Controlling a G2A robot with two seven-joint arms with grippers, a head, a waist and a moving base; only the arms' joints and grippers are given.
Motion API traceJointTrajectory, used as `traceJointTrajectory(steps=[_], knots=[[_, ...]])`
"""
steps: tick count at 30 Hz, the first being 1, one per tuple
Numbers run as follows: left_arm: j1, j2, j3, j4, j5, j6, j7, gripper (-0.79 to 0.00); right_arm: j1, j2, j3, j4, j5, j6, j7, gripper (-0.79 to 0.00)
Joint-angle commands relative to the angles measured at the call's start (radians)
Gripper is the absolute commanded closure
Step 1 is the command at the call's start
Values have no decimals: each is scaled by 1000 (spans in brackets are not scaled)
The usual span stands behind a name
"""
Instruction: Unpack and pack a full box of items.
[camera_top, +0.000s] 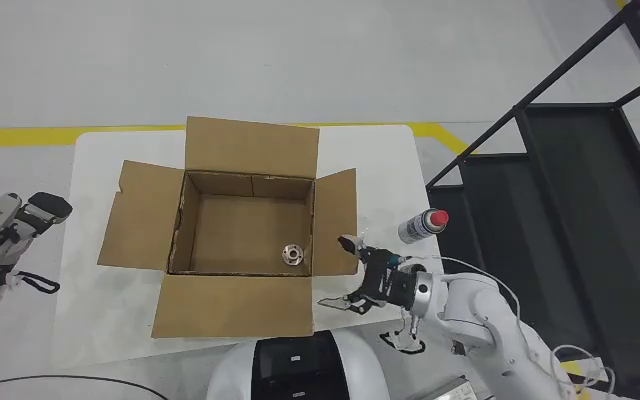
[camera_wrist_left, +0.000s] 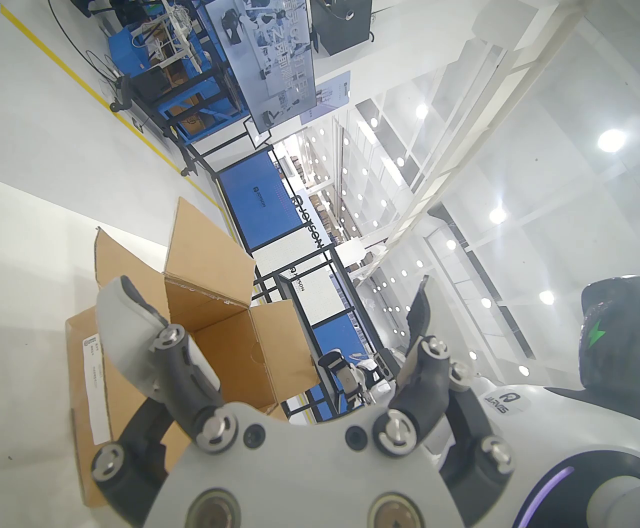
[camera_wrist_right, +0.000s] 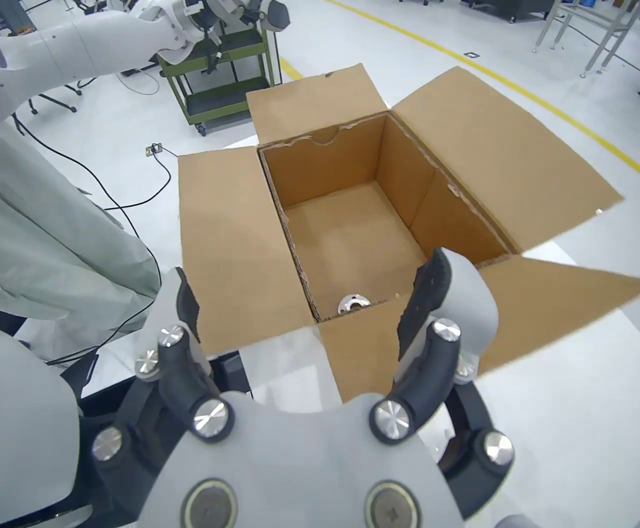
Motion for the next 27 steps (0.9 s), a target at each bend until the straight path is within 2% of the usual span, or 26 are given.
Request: traceJointTrajectory(steps=[1,8,27], knots=[[0,0,0,0,0,0,0,-785,-38,1,58,11,1,37,-57,-785],[0,0,0,0,0,0,0,-785,-132,3,167,73,-22,85,-200,-785],[0,0,0,0,0,0,0,-785,-138,5,172,92,-44,80,-186,-785]])
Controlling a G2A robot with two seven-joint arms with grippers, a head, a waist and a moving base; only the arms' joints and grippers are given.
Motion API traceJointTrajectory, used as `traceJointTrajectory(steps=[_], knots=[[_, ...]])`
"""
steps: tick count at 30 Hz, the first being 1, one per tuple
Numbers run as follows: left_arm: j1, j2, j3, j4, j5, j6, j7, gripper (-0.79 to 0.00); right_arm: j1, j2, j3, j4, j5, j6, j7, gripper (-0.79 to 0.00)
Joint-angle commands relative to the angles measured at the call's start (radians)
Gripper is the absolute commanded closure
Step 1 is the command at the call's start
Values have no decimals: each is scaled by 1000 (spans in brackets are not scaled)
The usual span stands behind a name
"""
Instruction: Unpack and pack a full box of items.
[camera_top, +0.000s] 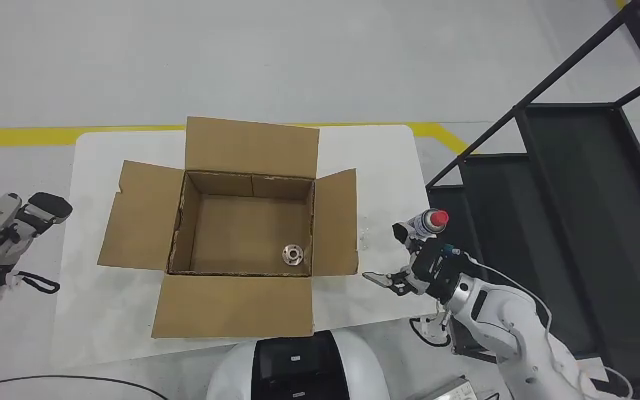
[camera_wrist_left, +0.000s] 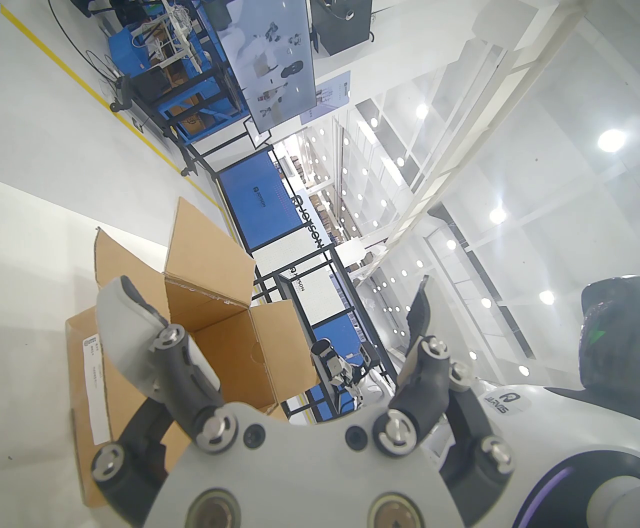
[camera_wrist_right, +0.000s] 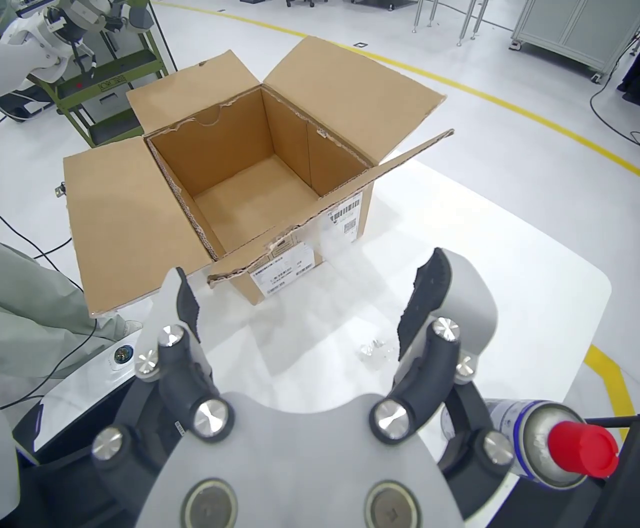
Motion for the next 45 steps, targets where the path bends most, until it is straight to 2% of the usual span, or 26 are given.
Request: traceJointTrajectory(steps=[1,4,10,21,36,38,40,41,45], knots=[[0,0,0,0,0,0,0,-785,9,1,4,16,-22,11,16,-785],[0,0,0,0,0,0,0,-785,2,4,40,78,-44,22,62,-785],[0,0,0,0,0,0,0,-785,-25,11,80,208,-31,-39,98,-785],[0,0,0,0,0,0,0,-785,59,7,28,410,1,-16,152,-785],[0,0,0,0,0,0,0,-785,157,-5,-50,594,-7,53,105,-785],[0,0,0,0,0,0,0,-785,168,-7,-57,610,-10,64,108,-345],[0,0,0,0,0,0,0,-785,178,-8,-68,622,-17,74,111,-55],[0,0,0,0,0,0,0,-785,182,-9,-72,628,-24,80,115,0],[0,0,0,0,0,0,0,-785,193,-10,-84,642,-48,106,117,0]])
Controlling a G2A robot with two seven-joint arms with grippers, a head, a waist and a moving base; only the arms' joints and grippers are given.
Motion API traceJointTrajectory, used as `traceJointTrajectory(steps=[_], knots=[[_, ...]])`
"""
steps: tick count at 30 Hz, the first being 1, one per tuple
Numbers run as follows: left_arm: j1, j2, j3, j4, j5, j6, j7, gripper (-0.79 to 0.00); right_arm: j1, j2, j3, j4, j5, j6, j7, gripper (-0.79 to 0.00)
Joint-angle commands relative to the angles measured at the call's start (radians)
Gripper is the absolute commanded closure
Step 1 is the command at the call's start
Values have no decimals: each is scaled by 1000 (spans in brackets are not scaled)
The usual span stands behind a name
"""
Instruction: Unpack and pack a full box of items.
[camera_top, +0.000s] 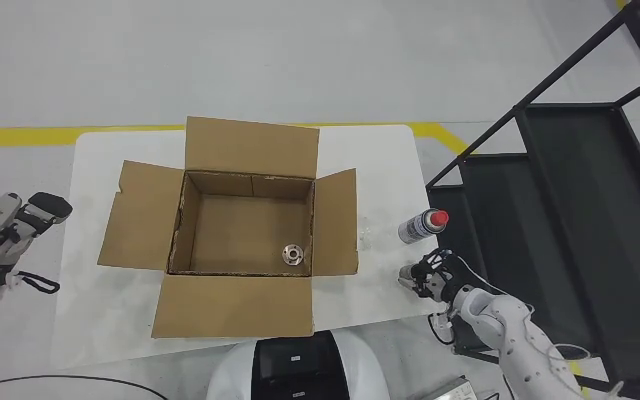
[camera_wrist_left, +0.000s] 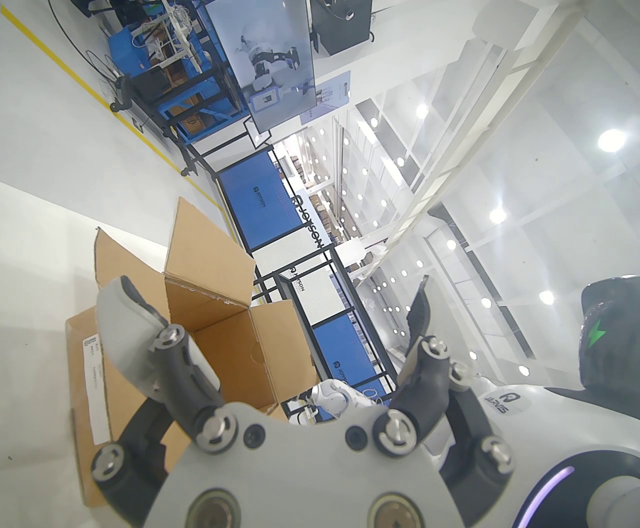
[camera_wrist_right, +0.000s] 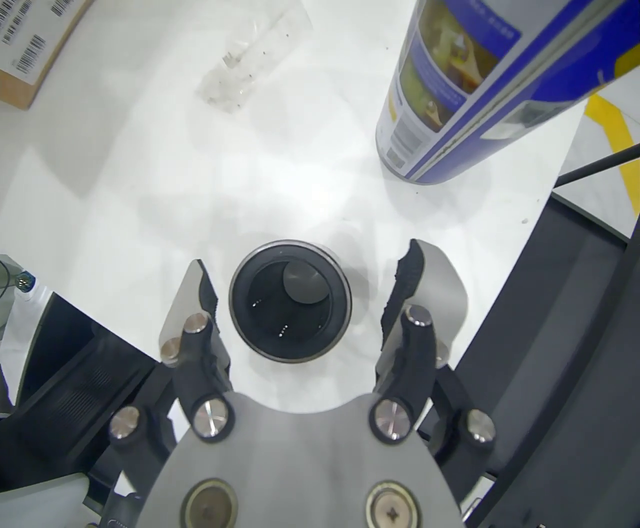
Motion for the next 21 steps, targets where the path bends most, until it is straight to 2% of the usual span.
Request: traceJointTrajectory(steps=[1,9,15,21], knots=[[0,0,0,0,0,0,0,-785,6,-1,-4,6,-6,16,-1,0],[0,0,0,0,0,0,0,-785,-6,1,-12,-48,-77,40,-18,0],[0,0,0,0,0,0,0,-785,-103,14,22,-239,-82,-94,-63,0],[0,0,0,0,0,0,0,-785,-178,22,80,-406,-46,-153,-91,0]])
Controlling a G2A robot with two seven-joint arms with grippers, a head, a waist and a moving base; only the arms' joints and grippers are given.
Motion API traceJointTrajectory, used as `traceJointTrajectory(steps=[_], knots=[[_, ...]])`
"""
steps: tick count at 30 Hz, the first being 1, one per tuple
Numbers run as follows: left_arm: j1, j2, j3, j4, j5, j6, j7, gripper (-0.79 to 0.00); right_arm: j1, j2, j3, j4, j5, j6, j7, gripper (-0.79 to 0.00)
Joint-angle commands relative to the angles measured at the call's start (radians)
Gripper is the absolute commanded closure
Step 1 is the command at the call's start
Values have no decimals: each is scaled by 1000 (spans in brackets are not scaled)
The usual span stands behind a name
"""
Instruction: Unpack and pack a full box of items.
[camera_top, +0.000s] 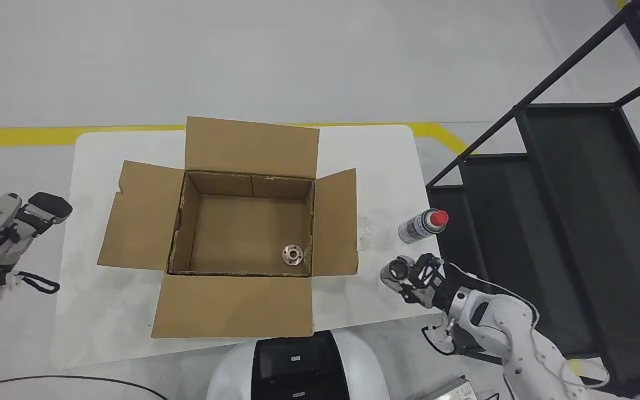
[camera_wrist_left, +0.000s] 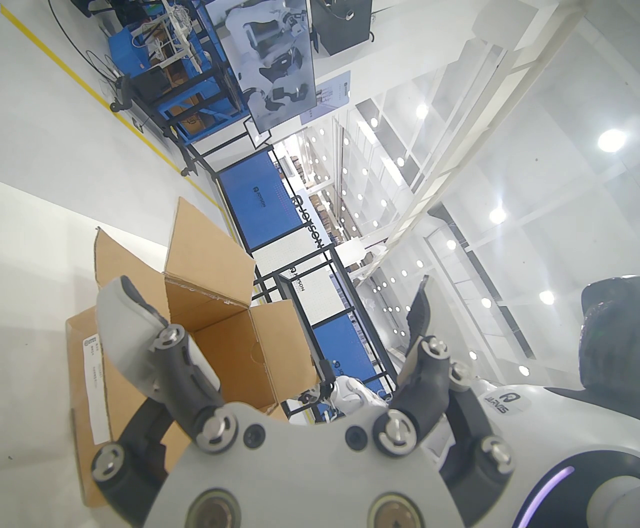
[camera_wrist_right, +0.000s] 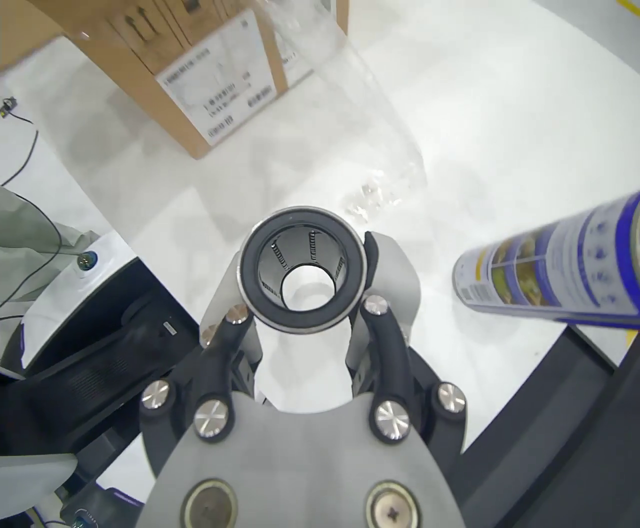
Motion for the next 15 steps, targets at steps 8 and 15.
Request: traceJointTrajectory(steps=[8,15], knots=[[0,0,0,0,0,0,0,-785,-75,6,96,-217,123,-56,-47,0],[0,0,0,0,0,0,0,-785,-47,4,105,-292,224,-8,-11,0]])
